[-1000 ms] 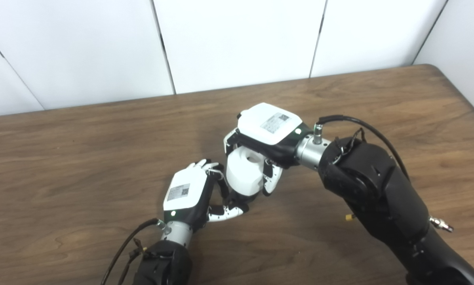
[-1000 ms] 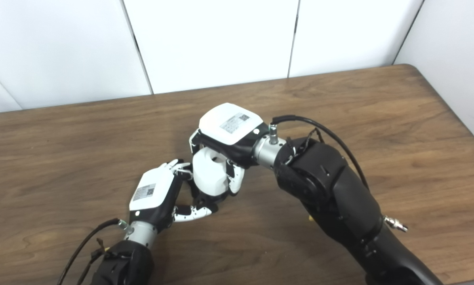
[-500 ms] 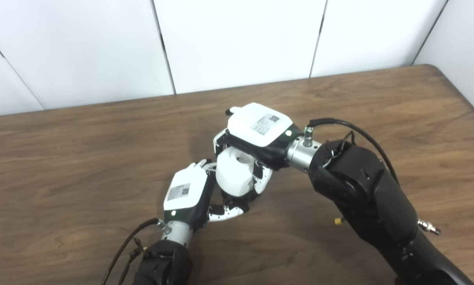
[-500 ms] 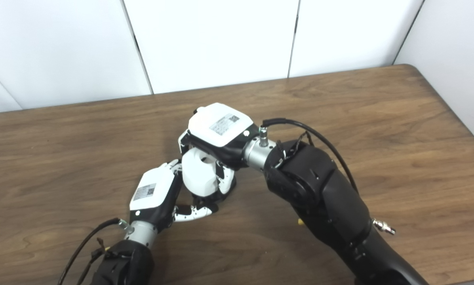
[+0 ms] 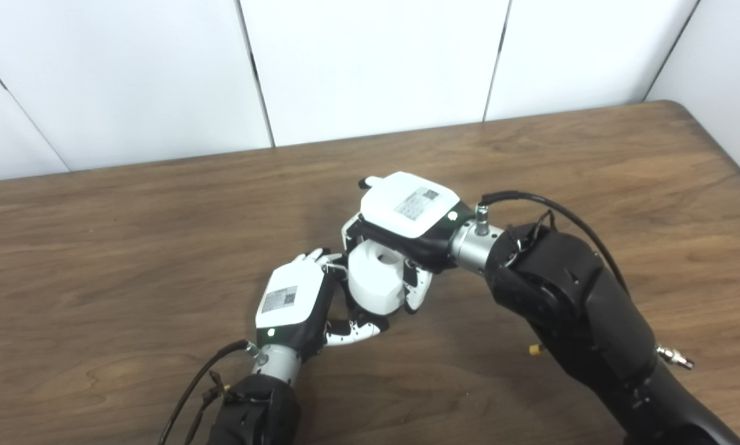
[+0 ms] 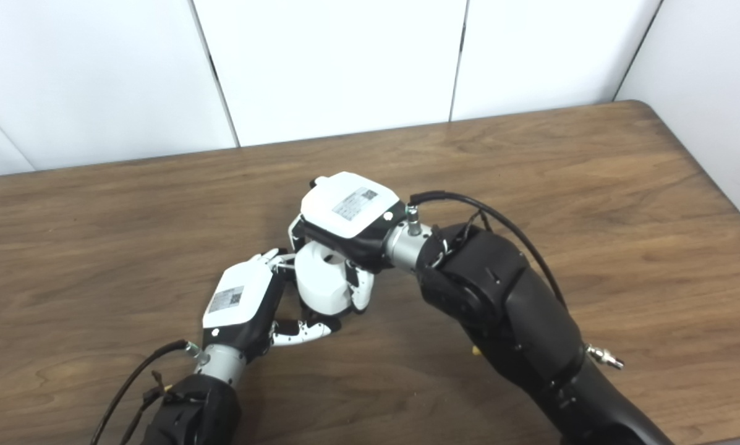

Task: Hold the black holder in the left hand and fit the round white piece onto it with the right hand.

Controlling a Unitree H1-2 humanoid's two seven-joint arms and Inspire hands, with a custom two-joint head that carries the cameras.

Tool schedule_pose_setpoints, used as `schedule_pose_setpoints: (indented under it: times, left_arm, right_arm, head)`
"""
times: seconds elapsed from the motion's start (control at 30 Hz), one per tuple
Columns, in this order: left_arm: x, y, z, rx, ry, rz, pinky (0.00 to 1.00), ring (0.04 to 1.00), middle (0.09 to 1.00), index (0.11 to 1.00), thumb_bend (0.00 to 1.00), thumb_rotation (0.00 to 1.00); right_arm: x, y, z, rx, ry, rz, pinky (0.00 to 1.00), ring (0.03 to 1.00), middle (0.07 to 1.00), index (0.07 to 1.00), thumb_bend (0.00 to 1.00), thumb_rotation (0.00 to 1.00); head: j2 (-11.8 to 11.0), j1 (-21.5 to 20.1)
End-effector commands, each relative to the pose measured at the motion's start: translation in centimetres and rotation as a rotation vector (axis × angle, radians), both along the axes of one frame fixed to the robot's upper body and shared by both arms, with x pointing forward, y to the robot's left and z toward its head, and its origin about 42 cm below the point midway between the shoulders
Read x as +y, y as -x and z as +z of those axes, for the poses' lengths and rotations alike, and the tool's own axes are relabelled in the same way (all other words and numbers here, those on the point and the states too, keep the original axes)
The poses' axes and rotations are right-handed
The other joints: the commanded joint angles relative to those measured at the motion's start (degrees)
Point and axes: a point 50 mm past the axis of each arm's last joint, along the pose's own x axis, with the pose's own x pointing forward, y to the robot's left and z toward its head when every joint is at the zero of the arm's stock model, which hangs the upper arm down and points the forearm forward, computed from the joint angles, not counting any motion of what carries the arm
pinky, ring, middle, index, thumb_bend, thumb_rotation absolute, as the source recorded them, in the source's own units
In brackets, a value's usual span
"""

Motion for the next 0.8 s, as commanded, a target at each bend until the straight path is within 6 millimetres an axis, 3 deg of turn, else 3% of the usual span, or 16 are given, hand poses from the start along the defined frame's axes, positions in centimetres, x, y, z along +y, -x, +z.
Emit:
schedule_pose_setpoints:
  times: [0.0,0.77]
  left_arm:
    - [-0.5,2.1,-4.4,0.261,-0.089,-0.065,0.92,0.914,0.807,0.486,0.52,0.05]
    - [-0.6,2.1,-4.2,0.263,-0.087,-0.065,0.92,0.910,0.805,0.486,0.52,0.05]
  right_arm:
    - [-0.6,-0.4,2.1,-0.071,0.016,0.017,0.95,0.597,0.446,0.516,0.53,0.00]
    - [-0.2,0.3,0.6,-0.047,0.014,0.023,0.96,0.599,0.463,0.506,0.53,0.00]
  head:
    - [-0.08,-0.11]
    - [0.15,0.07]
